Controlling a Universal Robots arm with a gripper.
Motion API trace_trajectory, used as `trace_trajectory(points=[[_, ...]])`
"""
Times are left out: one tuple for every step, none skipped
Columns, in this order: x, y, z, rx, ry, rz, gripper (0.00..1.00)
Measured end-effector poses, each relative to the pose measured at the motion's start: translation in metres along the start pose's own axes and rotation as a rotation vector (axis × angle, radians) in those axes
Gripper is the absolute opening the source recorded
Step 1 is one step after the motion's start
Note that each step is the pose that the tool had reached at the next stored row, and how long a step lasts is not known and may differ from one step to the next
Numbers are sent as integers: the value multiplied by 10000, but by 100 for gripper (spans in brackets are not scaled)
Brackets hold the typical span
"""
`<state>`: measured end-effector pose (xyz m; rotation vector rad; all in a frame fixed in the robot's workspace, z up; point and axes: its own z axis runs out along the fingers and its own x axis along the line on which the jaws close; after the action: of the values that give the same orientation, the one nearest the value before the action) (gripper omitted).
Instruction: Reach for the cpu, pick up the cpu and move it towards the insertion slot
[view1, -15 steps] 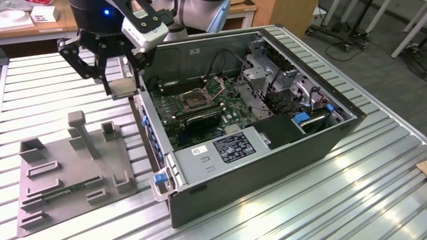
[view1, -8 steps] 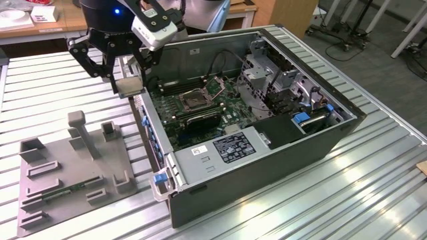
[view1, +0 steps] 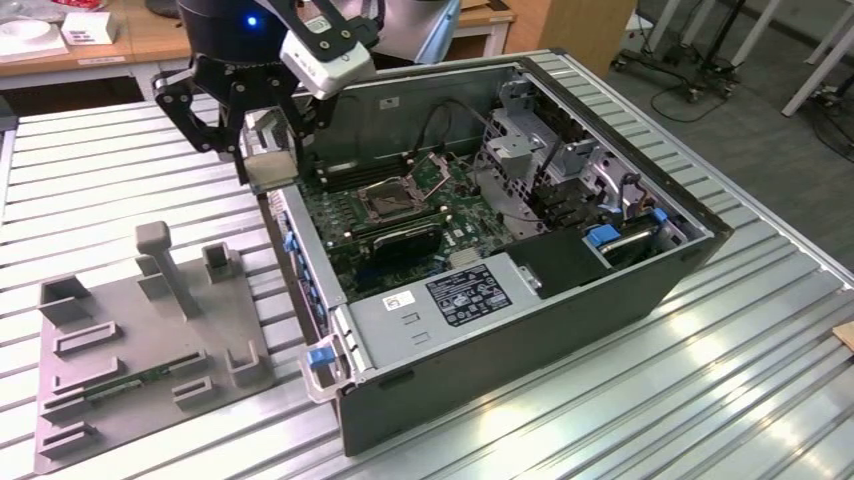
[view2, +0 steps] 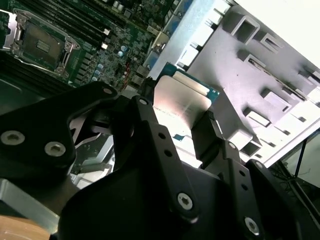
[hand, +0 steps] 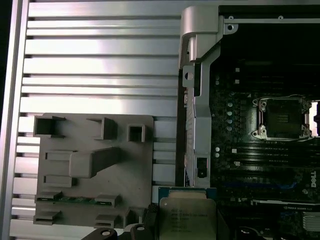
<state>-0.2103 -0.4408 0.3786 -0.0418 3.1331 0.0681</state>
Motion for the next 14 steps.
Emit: trace_trajectory(points=[[-14,0,0,0,1,0,54],[-27,-1,0,0,0,-1,54],[-37,-1,0,0,0,0,54],[-40,-2,0,0,0,0,54],[-40,-2,0,0,0,0,54],[-40,-1,0,0,0,1,54],[-41,-1,0,0,0,1,54],[-41,-1,0,0,0,0,54],[-42,-1,0,0,1,-1,54],[-42,-1,0,1,0,0,54],[-42,-1,0,1,0,0,54],[-42,-1,0,0,0,0,54],[-44,-1,0,0,0,0,54],[-49,-1,0,0,0,-2,54]])
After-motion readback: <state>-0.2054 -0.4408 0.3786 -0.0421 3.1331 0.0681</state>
